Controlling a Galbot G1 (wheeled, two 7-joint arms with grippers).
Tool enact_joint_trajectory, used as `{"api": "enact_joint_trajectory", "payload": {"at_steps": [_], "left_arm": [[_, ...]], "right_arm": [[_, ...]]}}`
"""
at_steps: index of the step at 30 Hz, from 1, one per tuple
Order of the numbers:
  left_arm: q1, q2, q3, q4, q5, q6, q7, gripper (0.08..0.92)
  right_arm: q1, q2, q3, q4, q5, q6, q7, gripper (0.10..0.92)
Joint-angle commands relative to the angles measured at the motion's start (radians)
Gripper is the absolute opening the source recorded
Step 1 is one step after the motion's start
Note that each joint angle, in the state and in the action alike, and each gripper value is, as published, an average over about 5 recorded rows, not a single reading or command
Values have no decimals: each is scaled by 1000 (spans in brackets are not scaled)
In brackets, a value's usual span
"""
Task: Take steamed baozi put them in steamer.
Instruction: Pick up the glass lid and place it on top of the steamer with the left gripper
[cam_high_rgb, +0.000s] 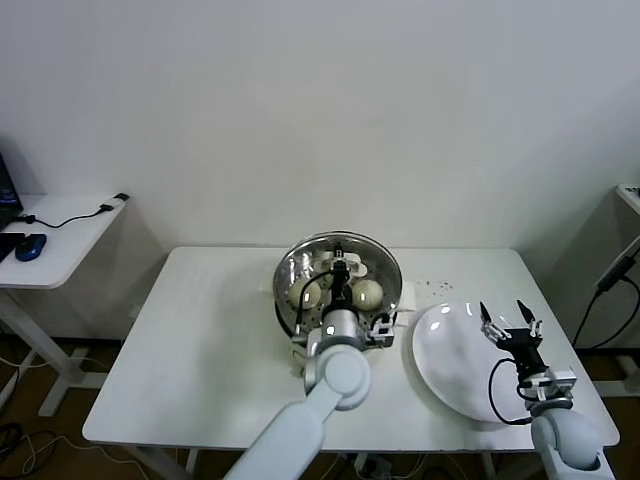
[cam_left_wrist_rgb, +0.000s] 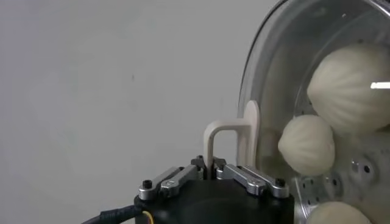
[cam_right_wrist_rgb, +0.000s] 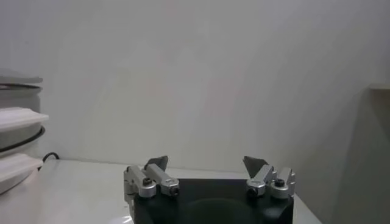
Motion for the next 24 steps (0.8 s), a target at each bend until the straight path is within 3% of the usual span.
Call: {"api": "enact_joint_trajectory", "payload": {"at_steps": [1, 24], "left_arm": [[1, -5, -1, 20, -3, 49, -5, 149], [11, 4, -10, 31, -33, 49, -19, 149]], "right_arm": [[0, 2, 1, 0, -4, 1, -1, 823], [-3, 17, 31, -4, -20, 3, -15, 823]]}}
